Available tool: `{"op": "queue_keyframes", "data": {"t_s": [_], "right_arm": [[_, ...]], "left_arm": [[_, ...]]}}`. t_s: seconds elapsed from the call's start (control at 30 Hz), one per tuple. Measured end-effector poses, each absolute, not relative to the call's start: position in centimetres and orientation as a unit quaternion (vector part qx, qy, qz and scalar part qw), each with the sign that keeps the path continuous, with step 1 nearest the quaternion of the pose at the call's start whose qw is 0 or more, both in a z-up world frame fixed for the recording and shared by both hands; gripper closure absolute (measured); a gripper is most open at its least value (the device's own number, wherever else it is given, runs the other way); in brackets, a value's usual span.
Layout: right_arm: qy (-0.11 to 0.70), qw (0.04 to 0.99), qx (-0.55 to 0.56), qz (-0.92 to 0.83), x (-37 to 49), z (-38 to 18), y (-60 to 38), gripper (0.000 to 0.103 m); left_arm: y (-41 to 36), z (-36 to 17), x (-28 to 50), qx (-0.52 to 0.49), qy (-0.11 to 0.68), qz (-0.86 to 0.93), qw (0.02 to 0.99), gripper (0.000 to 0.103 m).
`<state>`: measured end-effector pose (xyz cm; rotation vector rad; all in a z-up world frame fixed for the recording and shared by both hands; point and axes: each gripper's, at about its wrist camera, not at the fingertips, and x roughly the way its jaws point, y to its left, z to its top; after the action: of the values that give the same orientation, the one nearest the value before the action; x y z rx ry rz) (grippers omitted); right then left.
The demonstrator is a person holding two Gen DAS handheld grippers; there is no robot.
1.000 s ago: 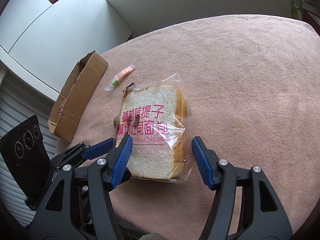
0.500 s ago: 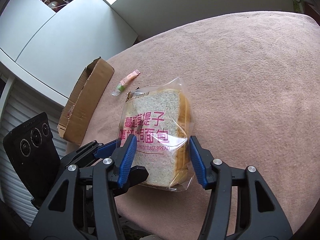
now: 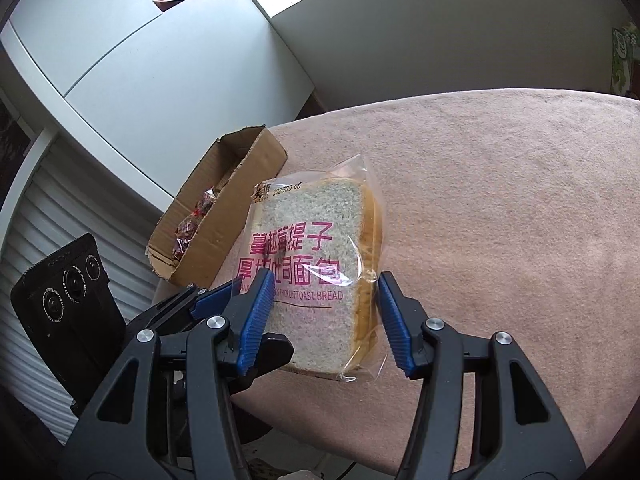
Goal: Organize snacks
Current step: 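Carry the bread loaf into the cardboard box and open the right tool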
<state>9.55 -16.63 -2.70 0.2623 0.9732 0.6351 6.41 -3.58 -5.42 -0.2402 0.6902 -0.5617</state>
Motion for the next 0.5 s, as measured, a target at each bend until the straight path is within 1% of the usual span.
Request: {"op": "queue_keyframes", "data": {"t_s": [0.5], "right_arm": [[0.441,0.816,0.052,0.371,11.1,0.1,-2.6,0.047]], "left_arm": [[7.3,-3.6,4.6,-0.157,0.274,-0.181,0.931,0.042]]}}
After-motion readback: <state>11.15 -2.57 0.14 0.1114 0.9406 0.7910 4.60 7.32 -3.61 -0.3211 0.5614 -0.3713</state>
